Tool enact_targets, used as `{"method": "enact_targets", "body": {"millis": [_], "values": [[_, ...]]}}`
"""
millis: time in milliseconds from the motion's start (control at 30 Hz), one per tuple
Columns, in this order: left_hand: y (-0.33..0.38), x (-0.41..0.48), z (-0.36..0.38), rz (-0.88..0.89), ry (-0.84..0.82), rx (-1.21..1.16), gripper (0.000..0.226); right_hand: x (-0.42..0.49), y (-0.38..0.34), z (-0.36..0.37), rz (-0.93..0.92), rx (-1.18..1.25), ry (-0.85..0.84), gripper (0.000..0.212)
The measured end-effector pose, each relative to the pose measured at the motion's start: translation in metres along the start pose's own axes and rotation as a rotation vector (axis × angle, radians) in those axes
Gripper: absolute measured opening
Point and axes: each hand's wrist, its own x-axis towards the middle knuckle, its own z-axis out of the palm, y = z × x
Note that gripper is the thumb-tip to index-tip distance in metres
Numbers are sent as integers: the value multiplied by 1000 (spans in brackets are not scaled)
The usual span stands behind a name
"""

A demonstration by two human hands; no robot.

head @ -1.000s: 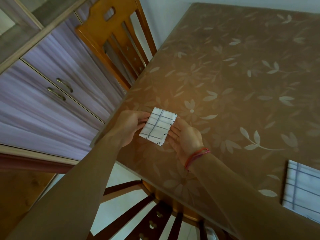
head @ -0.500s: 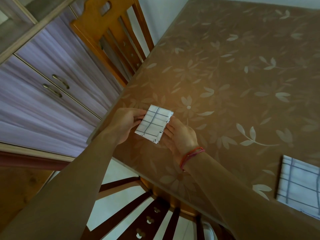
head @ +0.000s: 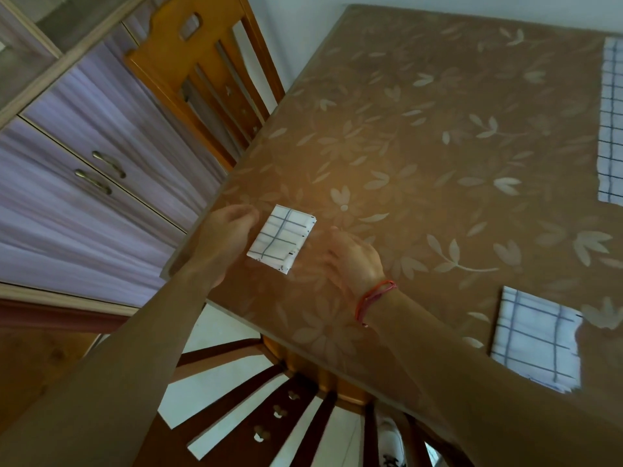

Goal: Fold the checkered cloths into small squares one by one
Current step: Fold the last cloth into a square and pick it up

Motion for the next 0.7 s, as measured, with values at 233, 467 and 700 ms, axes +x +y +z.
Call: {"method": "enact_targets", "body": {"millis": [233,467,700], "values": [[55,-58,23,321,15,381,43,-58,-41,-57,-220,-525,193,56],[110,-110,91,625,-45,507,53,-128,-94,-145,-426,-961,349,58],[167,-167,180,809,-152,510,63,-201,-120,-242,-468,-1162,558,62]]}}
